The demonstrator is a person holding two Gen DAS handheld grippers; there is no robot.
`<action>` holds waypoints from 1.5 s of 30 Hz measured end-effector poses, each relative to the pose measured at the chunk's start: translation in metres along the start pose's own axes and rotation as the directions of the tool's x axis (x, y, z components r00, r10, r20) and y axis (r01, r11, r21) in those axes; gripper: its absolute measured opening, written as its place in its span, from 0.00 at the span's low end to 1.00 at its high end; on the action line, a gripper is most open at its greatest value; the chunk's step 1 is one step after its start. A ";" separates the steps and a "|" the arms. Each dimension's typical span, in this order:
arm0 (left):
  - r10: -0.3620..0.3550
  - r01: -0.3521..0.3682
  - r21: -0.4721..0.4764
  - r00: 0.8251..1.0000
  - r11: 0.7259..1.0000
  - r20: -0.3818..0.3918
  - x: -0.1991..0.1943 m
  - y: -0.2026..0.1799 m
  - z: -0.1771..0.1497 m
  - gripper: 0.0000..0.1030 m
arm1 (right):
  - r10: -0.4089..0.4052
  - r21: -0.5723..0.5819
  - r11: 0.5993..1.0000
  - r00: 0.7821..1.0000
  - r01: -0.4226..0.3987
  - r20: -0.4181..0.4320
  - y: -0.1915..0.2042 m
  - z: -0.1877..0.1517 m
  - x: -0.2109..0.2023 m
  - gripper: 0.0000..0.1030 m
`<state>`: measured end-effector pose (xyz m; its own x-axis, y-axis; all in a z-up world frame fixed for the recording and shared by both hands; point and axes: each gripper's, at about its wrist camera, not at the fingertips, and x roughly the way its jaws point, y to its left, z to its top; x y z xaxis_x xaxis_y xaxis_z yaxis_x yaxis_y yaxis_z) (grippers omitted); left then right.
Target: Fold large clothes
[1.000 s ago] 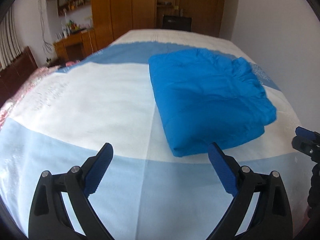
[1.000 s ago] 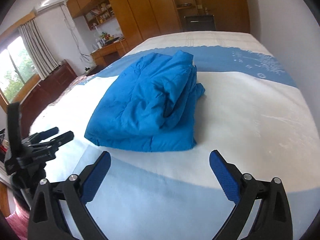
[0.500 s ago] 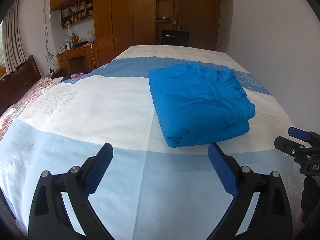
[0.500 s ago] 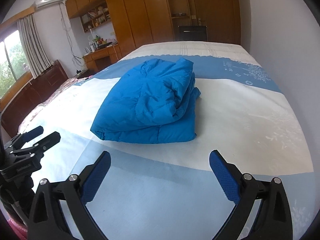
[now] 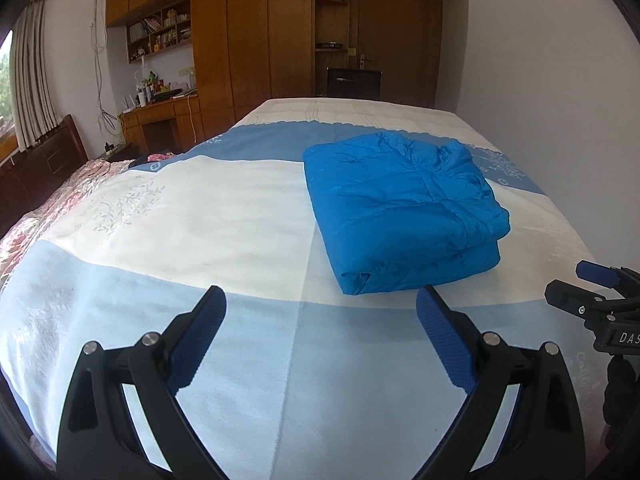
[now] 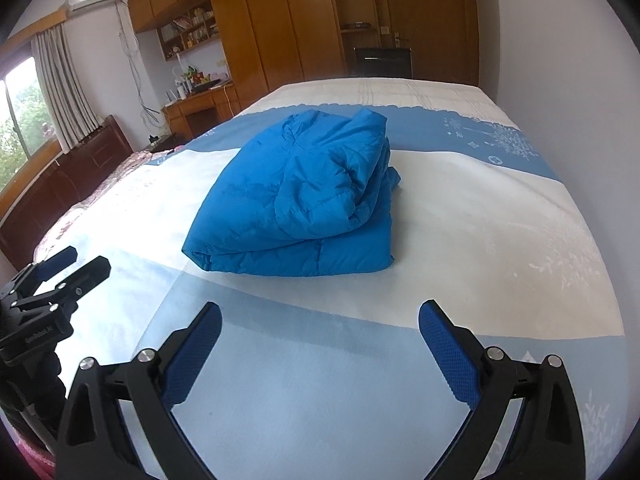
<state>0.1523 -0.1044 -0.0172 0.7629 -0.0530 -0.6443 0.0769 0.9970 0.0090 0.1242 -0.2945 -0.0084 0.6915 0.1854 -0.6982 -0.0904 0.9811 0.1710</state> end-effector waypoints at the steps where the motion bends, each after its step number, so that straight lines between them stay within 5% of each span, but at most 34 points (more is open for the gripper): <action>1: 0.000 0.000 0.001 1.000 1.000 0.001 0.000 0.000 0.000 0.92 | -0.001 -0.001 1.000 1.000 0.001 0.001 0.000 0.000 0.000 0.96; 45: -0.027 0.027 0.005 0.999 1.000 -0.024 0.002 0.002 -0.002 0.92 | -0.003 -0.010 1.000 1.000 0.003 -0.007 -0.003 0.002 0.004 0.96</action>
<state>0.1524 -0.1028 -0.0204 0.7449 -0.0783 -0.6626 0.1008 0.9949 -0.0042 0.1288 -0.2970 -0.0098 0.6871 0.1825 -0.7033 -0.0951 0.9822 0.1619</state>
